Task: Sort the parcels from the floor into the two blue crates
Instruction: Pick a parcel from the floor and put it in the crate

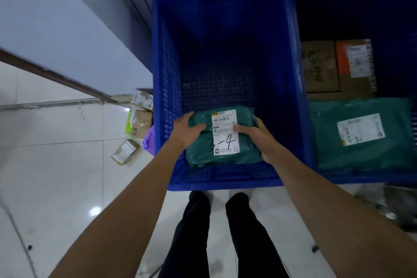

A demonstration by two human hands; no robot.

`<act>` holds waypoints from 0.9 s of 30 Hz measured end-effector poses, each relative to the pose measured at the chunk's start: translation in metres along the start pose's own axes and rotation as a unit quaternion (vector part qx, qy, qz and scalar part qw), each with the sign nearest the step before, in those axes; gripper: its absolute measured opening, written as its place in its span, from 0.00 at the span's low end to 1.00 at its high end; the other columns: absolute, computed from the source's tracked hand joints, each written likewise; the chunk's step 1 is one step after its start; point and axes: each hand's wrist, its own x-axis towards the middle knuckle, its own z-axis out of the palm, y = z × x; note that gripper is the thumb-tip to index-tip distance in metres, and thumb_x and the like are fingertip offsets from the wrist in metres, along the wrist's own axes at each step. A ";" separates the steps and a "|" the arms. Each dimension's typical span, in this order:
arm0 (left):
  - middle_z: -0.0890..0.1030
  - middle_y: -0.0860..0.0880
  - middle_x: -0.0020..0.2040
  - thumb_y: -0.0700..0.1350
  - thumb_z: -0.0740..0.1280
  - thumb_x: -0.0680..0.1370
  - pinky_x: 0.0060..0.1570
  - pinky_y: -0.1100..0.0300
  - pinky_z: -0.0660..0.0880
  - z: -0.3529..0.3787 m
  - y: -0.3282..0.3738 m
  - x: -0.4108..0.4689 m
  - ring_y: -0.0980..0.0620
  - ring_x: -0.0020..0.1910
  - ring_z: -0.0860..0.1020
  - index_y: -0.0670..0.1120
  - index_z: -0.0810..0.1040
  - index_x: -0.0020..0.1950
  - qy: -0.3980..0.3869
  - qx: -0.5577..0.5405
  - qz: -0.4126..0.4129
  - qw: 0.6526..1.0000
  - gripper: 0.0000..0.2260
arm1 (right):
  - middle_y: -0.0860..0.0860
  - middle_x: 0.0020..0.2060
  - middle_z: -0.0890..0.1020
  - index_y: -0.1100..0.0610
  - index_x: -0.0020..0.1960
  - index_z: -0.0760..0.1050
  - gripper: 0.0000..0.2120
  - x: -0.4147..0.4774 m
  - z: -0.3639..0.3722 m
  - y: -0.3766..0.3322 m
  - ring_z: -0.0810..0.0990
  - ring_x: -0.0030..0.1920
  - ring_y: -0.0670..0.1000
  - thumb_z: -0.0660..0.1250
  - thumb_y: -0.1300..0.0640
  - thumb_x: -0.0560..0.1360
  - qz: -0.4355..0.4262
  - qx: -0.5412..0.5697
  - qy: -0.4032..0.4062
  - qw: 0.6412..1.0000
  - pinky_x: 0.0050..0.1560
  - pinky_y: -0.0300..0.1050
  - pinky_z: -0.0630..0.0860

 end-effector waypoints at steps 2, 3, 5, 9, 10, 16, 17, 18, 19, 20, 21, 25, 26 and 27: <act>0.54 0.44 0.79 0.56 0.69 0.76 0.69 0.50 0.69 0.010 -0.016 0.015 0.41 0.72 0.67 0.54 0.58 0.80 0.010 0.036 -0.012 0.999 0.36 | 0.54 0.57 0.84 0.50 0.74 0.65 0.39 0.021 0.003 0.017 0.86 0.51 0.56 0.80 0.53 0.68 0.017 -0.014 -0.014 1.000 0.49 0.56 0.84; 0.52 0.44 0.79 0.55 0.69 0.77 0.70 0.50 0.68 0.015 -0.024 0.023 0.41 0.73 0.65 0.54 0.57 0.80 0.013 0.056 -0.019 0.998 0.35 | 0.54 0.57 0.84 0.51 0.73 0.65 0.39 0.031 0.004 0.026 0.86 0.51 0.56 0.80 0.52 0.68 0.030 -0.025 -0.018 0.999 0.49 0.55 0.84; 0.50 0.44 0.80 0.56 0.68 0.77 0.71 0.49 0.65 0.024 -0.040 0.038 0.40 0.75 0.62 0.53 0.56 0.80 0.014 0.072 -0.040 0.996 0.35 | 0.54 0.57 0.84 0.51 0.71 0.66 0.35 0.047 0.007 0.041 0.86 0.52 0.55 0.79 0.52 0.69 0.050 -0.049 -0.028 0.997 0.50 0.52 0.83; 0.49 0.47 0.79 0.61 0.66 0.76 0.68 0.46 0.69 0.037 -0.064 0.053 0.38 0.71 0.66 0.53 0.56 0.79 0.035 0.127 -0.065 0.989 0.36 | 0.55 0.55 0.82 0.53 0.70 0.68 0.29 0.066 0.018 0.060 0.83 0.54 0.56 0.69 0.54 0.69 0.072 -0.101 -0.022 0.992 0.54 0.53 0.81; 0.48 0.47 0.79 0.62 0.66 0.76 0.68 0.45 0.70 0.040 -0.068 0.056 0.37 0.71 0.66 0.53 0.56 0.79 0.039 0.148 -0.066 0.986 0.36 | 0.55 0.55 0.82 0.52 0.71 0.67 0.31 0.070 0.022 0.064 0.83 0.53 0.56 0.67 0.54 0.68 0.072 -0.114 -0.015 0.991 0.51 0.52 0.81; 0.43 0.43 0.80 0.58 0.68 0.77 0.69 0.45 0.69 0.050 -0.087 0.063 0.35 0.73 0.64 0.51 0.55 0.79 0.016 0.265 -0.042 0.963 0.36 | 0.53 0.53 0.81 0.49 0.78 0.56 0.39 0.096 0.043 0.080 0.82 0.52 0.56 0.66 0.52 0.69 0.098 -0.232 0.015 0.968 0.55 0.55 0.81; 0.43 0.42 0.80 0.57 0.67 0.78 0.68 0.44 0.68 0.050 -0.089 0.065 0.34 0.73 0.64 0.50 0.55 0.79 0.013 0.290 -0.038 0.956 0.35 | 0.53 0.53 0.81 0.49 0.79 0.54 0.39 0.106 0.040 0.087 0.82 0.52 0.56 0.66 0.52 0.71 0.104 -0.265 0.018 0.958 0.56 0.55 0.80; 0.43 0.41 0.81 0.55 0.67 0.79 0.68 0.44 0.68 0.051 -0.090 0.066 0.34 0.73 0.64 0.49 0.56 0.79 0.014 0.314 -0.036 0.949 0.33 | 0.52 0.53 0.81 0.49 0.79 0.54 0.39 0.119 0.037 0.097 0.82 0.52 0.55 0.66 0.50 0.72 0.101 -0.293 0.014 0.951 0.56 0.55 0.81; 0.43 0.40 0.80 0.53 0.66 0.80 0.67 0.44 0.68 0.052 -0.090 0.068 0.35 0.73 0.63 0.49 0.57 0.79 0.018 0.334 -0.036 0.942 0.31 | 0.52 0.54 0.81 0.51 0.80 0.54 0.40 0.126 0.035 0.101 0.82 0.51 0.54 0.66 0.48 0.72 0.108 -0.327 0.014 0.939 0.56 0.54 0.81; 0.43 0.40 0.80 0.51 0.66 0.80 0.67 0.44 0.69 0.054 -0.090 0.070 0.35 0.73 0.63 0.49 0.57 0.79 0.021 0.351 -0.039 0.935 0.30 | 0.52 0.57 0.80 0.51 0.81 0.53 0.40 0.126 0.037 0.100 0.82 0.51 0.54 0.65 0.45 0.73 0.114 -0.359 0.013 0.926 0.55 0.52 0.81; 0.43 0.40 0.80 0.49 0.65 0.81 0.66 0.44 0.69 0.056 -0.089 0.072 0.35 0.73 0.62 0.50 0.57 0.79 0.019 0.366 -0.043 0.930 0.29 | 0.54 0.62 0.77 0.52 0.81 0.50 0.41 0.122 0.040 0.097 0.80 0.53 0.54 0.64 0.43 0.75 0.123 -0.394 0.018 0.911 0.54 0.49 0.79; 0.42 0.40 0.81 0.43 0.64 0.81 0.64 0.45 0.72 0.065 -0.084 0.077 0.36 0.74 0.61 0.48 0.56 0.80 -0.003 0.406 -0.052 0.912 0.30 | 0.60 0.72 0.69 0.57 0.82 0.43 0.39 0.112 0.039 0.098 0.75 0.64 0.60 0.60 0.45 0.81 0.150 -0.518 0.033 0.841 0.59 0.50 0.73; 0.40 0.40 0.81 0.42 0.64 0.81 0.64 0.44 0.71 0.065 -0.083 0.078 0.35 0.75 0.59 0.48 0.54 0.80 -0.009 0.417 -0.058 0.907 0.30 | 0.61 0.71 0.70 0.57 0.82 0.43 0.37 0.112 0.038 0.100 0.75 0.65 0.61 0.59 0.47 0.82 0.148 -0.538 0.040 0.829 0.59 0.50 0.73; 0.39 0.40 0.81 0.41 0.64 0.80 0.64 0.44 0.71 0.065 -0.082 0.079 0.35 0.76 0.57 0.49 0.52 0.81 -0.016 0.428 -0.063 0.901 0.32 | 0.61 0.71 0.71 0.58 0.82 0.43 0.36 0.110 0.039 0.099 0.75 0.65 0.61 0.58 0.49 0.82 0.143 -0.552 0.044 0.820 0.59 0.50 0.73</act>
